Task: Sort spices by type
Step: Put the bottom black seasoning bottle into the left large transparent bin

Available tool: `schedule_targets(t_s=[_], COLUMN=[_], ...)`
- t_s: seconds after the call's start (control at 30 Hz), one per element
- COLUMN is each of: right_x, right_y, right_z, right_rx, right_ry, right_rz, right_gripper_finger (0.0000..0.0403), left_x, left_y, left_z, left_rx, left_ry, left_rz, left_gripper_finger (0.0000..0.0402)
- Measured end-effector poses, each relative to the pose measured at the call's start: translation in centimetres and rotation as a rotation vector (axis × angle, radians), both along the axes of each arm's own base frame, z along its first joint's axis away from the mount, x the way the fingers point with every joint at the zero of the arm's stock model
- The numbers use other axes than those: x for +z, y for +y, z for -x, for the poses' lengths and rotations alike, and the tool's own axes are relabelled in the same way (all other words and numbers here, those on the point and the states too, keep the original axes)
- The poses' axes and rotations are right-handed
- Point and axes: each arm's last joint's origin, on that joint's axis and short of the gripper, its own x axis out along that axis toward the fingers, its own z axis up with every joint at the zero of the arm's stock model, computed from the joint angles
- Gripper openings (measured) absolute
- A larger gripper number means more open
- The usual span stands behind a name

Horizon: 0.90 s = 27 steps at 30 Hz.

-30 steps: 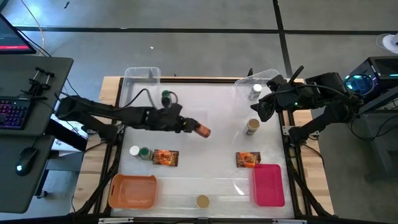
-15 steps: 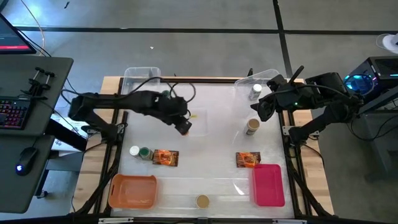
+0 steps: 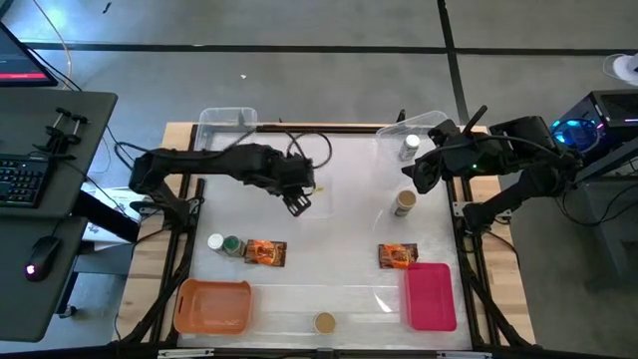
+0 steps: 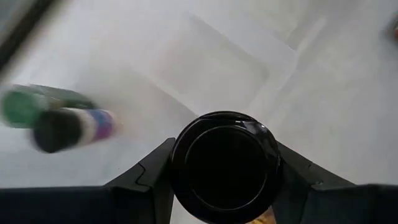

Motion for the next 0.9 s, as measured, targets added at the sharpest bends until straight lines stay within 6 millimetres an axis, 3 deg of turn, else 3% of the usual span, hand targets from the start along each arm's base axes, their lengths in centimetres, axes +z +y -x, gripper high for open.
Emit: schedule_targets(t_s=[0.23,0.43,0.57,0.73,0.9], right_x=[0.0,0.0,0.0,-0.4,-1.1], right_y=[0.0,-0.1,-0.2,-1.0,-2.6], right_z=[0.0,0.0,-0.2,-1.2,-2.9], right_rx=[-0.019,-0.08,-0.112,-0.079,-0.014], right_ry=[-0.006,-0.028,-0.038,0.026,0.137], right_rz=[-0.016,-0.003,0.015,0.093,0.196], right_gripper_finger=[0.024,0.024,0.024,0.024,0.024], left_x=[5.8,7.9,7.4,5.6,0.7], left_y=[4.9,10.8,14.6,17.8,18.8], left_z=[6.6,12.2,14.3,15.3,16.2], left_rx=[0.246,0.501,0.619,0.718,0.817], left_ry=[-0.176,-0.188,-0.147,-0.092,0.04], left_rz=[-0.18,-0.29,-0.255,-0.192,-0.087], left_gripper_finger=[0.0167,0.0167,0.0167,0.0167,0.0167])
